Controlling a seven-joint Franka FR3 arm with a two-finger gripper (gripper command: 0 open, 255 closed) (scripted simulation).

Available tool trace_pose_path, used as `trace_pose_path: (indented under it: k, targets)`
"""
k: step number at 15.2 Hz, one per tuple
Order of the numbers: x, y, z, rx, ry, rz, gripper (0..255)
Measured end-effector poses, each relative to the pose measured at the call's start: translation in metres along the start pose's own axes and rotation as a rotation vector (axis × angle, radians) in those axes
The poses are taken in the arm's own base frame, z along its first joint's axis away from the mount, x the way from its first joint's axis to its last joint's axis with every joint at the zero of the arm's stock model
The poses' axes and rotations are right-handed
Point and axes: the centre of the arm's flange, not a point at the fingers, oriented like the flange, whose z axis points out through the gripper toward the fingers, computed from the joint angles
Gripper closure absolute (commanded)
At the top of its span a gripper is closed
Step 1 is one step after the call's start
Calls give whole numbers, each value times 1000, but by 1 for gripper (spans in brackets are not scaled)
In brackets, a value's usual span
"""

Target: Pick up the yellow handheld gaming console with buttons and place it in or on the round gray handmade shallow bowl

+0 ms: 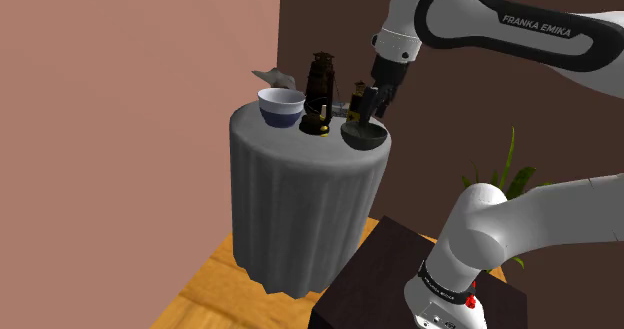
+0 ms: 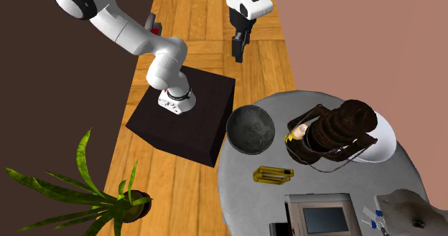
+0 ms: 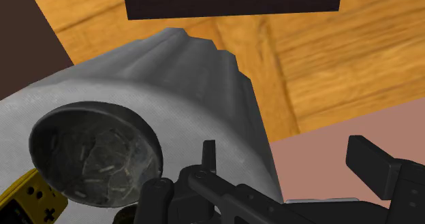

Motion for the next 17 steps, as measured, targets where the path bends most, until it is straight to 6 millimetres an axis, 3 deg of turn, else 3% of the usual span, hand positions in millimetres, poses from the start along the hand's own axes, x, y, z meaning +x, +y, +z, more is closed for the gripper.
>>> trace_pose_path:
  k: [3, 17]
  targets:
    - [5, 15, 4, 1, -1, -4, 0]
    - [74, 183, 35, 15, -18, -56, 0]
